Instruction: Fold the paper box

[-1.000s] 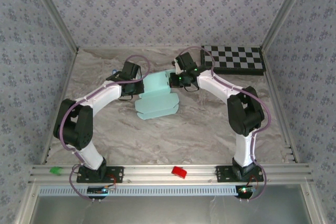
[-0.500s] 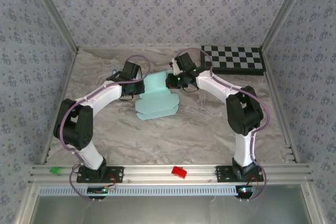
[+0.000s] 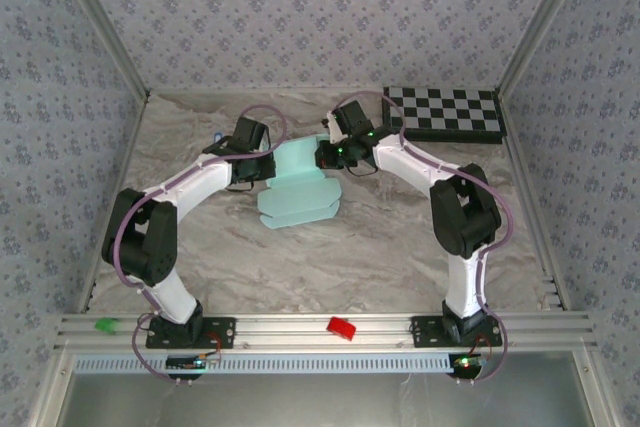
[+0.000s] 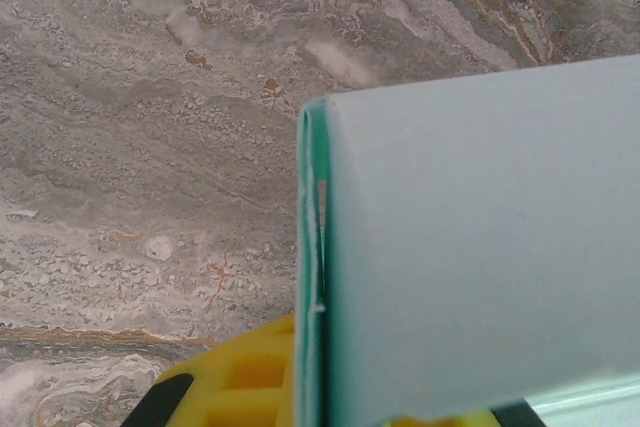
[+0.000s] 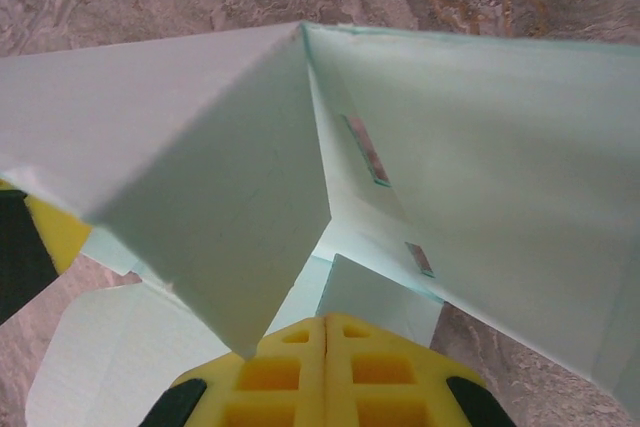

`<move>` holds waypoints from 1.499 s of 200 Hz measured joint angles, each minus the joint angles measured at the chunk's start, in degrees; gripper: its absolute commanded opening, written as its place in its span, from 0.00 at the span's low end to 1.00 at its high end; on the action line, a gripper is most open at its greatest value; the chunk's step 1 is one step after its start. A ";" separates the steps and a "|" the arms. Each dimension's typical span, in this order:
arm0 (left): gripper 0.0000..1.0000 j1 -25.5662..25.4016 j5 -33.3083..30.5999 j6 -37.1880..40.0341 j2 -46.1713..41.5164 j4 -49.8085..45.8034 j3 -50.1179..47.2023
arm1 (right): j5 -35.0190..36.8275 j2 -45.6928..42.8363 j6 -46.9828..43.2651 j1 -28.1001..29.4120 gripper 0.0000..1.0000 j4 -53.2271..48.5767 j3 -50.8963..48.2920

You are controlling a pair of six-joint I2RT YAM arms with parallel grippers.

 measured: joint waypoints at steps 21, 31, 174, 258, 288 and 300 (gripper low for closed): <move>0.00 0.00 -0.02 0.02 0.00 0.20 0.00 | 2.34 -0.81 -0.35 0.00 0.03 -0.74 0.00; 0.00 0.00 -0.04 0.09 0.00 0.44 0.00 | 3.80 -1.46 -0.70 0.00 0.05 -1.88 0.07; 0.00 -0.04 -0.44 3.06 0.02 1.49 1.46 | 7.93 -15.26 -8.59 -5.44 0.45 -6.88 -3.23; 0.00 -0.04 0.13 3.69 0.02 1.49 1.68 | 5.88 -13.77 -13.35 -6.56 0.40 -4.57 -5.92; 0.00 -0.04 0.44 3.69 0.02 1.51 1.68 | 5.79 -11.98 -13.92 -6.64 0.36 -3.76 -5.95; 0.00 -0.04 0.68 3.67 0.02 1.51 1.68 | 5.79 -11.50 -14.08 -6.67 0.33 -3.45 -5.95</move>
